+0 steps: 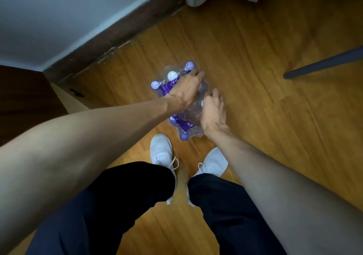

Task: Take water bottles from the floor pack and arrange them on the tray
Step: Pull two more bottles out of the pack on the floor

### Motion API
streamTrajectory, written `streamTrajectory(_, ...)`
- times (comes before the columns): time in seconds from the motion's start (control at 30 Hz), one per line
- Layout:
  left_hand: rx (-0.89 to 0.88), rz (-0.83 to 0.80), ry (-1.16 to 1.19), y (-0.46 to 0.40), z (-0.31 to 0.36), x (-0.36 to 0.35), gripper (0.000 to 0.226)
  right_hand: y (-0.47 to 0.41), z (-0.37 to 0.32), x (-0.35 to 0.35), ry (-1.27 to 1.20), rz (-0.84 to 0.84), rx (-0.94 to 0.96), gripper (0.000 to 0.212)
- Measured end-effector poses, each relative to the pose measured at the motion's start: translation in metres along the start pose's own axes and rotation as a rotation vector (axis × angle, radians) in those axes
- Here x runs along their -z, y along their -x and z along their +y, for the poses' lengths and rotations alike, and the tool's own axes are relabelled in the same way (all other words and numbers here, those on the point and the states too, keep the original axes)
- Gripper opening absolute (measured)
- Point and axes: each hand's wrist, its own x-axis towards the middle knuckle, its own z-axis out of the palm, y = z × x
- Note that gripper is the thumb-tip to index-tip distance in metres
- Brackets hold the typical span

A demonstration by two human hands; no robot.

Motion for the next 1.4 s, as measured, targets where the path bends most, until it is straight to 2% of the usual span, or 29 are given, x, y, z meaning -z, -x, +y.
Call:
streamTrajectory(0.2, -0.04, -0.023, -0.171, 0.005, -0.004, -0.006, 0.038, 0.0, -0.003, -0.002, -0.023, -0.034, 0.014, 0.029)
streamTrajectory(0.33, -0.03, -0.005, -0.027, 0.029, -0.009, 0.005, 0.043, 0.015, -0.004, 0.013, -0.175, -0.06, -0.041, 0.039)
streamTrajectory(0.47, 0.052, 0.017, 0.088, 0.071, 0.001, 0.038, 0.039, 0.053, -0.016, 0.048, -0.302, -0.038, -0.092, 0.033)
streamTrajectory(0.63, 0.149, 0.032, 0.128, 0.151, 0.042, 0.109, 0.034, 0.122, -0.037, 0.127, -0.358, -0.046, -0.129, 0.03)
streamTrajectory(0.87, 0.214, 0.177, 0.259, 0.298, 0.126, 0.242, 0.026, 0.256, -0.089, 0.299, -0.437, 0.006, -0.19, 0.019)
streamTrajectory(1.1, 0.295, 0.475, 0.411, 0.438, 0.192, 0.329, 0.02, 0.372, -0.126, 0.426, -0.351, 0.066, 0.08, 0.016)
streamTrajectory(1.4, 0.522, 0.736, 0.532, 0.586, 0.247, 0.359, 0.015, 0.475, -0.16, 0.495, -0.175, -0.023, 0.428, 0.022)
